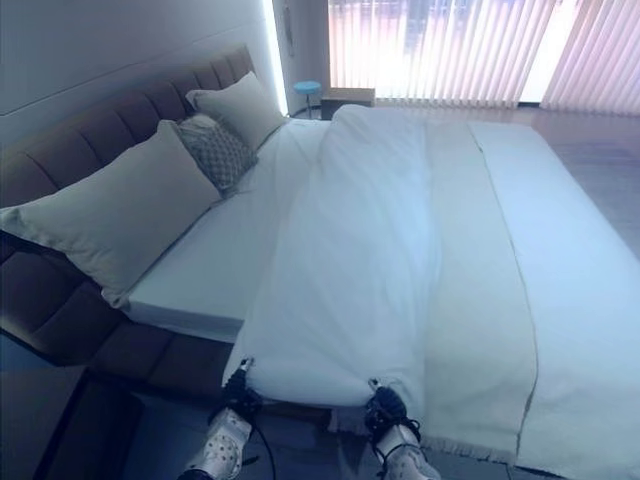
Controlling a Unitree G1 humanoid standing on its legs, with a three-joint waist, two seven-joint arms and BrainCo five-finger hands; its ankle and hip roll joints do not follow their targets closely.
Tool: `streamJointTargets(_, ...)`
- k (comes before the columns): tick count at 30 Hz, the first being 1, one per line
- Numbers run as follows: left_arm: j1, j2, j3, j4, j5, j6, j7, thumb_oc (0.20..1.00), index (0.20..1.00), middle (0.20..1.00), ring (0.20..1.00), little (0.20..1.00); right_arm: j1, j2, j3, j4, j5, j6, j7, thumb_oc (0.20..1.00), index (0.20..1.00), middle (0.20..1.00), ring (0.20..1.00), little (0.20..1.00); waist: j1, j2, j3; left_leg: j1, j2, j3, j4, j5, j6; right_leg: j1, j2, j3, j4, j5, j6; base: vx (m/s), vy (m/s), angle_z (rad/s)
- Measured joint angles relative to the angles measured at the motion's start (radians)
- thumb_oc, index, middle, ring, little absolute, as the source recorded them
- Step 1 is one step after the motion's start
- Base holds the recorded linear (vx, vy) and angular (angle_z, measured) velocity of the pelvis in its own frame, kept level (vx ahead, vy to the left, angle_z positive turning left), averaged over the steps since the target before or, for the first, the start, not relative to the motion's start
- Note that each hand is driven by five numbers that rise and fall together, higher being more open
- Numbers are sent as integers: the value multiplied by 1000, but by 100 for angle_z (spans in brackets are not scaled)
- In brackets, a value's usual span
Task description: Make the bed
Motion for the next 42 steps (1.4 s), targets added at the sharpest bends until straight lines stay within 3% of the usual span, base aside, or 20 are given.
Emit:
streamJointTargets(8,-28,15,0,25,-2,0,-4,200,200,200,200,200,-27,19,-6,39,-22,2,0,200,200,200,200,200,5,-13,19,-55,-48,36,21,-22,55,-93,-67,30,86,-21,35,18,233,-6)
streamJointTargets(13,-43,32,8,45,-1,0,-4,200,200,200,200,200,-50,27,2,43,-38,3,0,200,200,200,200,200,8,-36,42,-55,-55,48,30,-32,68,-104,-79,26,109,-20,36,4,107,-4)
streamJointTargets(16,-48,50,12,53,1,0,-4,200,200,200,200,200,-60,40,8,45,-38,2,0,200,200,200,200,200,35,-44,54,-51,-51,79,34,-40,74,-109,-84,-36,105,-12,45,-2,48,-27)
streamJointTargets(22,-87,67,11,79,36,-5,-4,200,200,200,200,200,-113,42,20,77,-38,-12,-4,200,200,200,200,200,32,-31,85,-103,-42,79,34,-30,76,-202,-74,-21,178,-16,51,-92,-2,-11)
streamJointTargets(23,-100,67,7,93,58,-5,-4,275,275,275,275,275,-110,41,21,81,-38,-18,-7,203,203,203,203,203,29,-29,87,-120,-45,73,32,-22,75,-205,-73,-21,158,-16,51,-131,-14,26)
streamJointTargets(24,-126,72,-15,115,67,-11,-3,1000,1000,1000,1000,1000,-116,35,28,94,-40,-22,-12,768,768,768,768,768,29,-12,98,-145,-46,54,27,-8,73,-226,-67,-9,157,-16,51,-128,-14,34)
streamJointTargets(25,-147,78,-29,130,77,-13,-1,1000,1000,1000,1000,1000,-137,30,28,103,-42,-25,-15,1000,1000,1000,1000,1000,27,-12,104,-156,-45,51,22,0,72,-236,-65,1,159,-16,52,-75,-43,30)
streamJointTargets(28,-188,114,-36,204,113,-9,6,1000,1000,1000,1000,1000,-201,9,29,191,-80,-25,-28,1000,1000,1000,1000,1000,30,10,140,-184,-40,53,-23,45,63,-246,-50,2,94,2,45,-31,-85,21)
streamJointTargets(30,-231,170,-51,387,156,29,22,1000,1000,1000,1000,1000,-286,-26,42,371,-156,-5,-34,1000,1000,1000,1000,1000,29,30,152,-210,-25,49,-63,86,51,-246,-19,-9,30,31,31,3,-87,34)
streamJointTargets(33,-177,225,-58,409,229,59,17,1000,1000,1000,1000,1000,-293,-88,40,448,-276,37,-33,1000,1000,1000,1000,1000,35,34,162,-217,-16,52,-88,107,43,-243,-4,-25,6,41,21,42,-61,23)
streamJointTargets(40,-18,244,-55,442,409,97,-33,1000,1000,1000,1000,1000,-187,-183,-20,495,-531,66,1,1000,1000,1000,1000,1000,24,26,165,-137,-15,70,-120,108,43,-171,-4,-15,-24,41,21,73,-42,-3)
streamJointTargets(42,31,248,-3,457,452,99,-57,1000,1000,1000,1000,1000,-129,-197,-68,512,-597,77,17,1000,1000,1000,1000,1000,0,19,162,-108,-17,82,-121,103,37,-136,-5,4,-43,42,22,152,-55,-8)
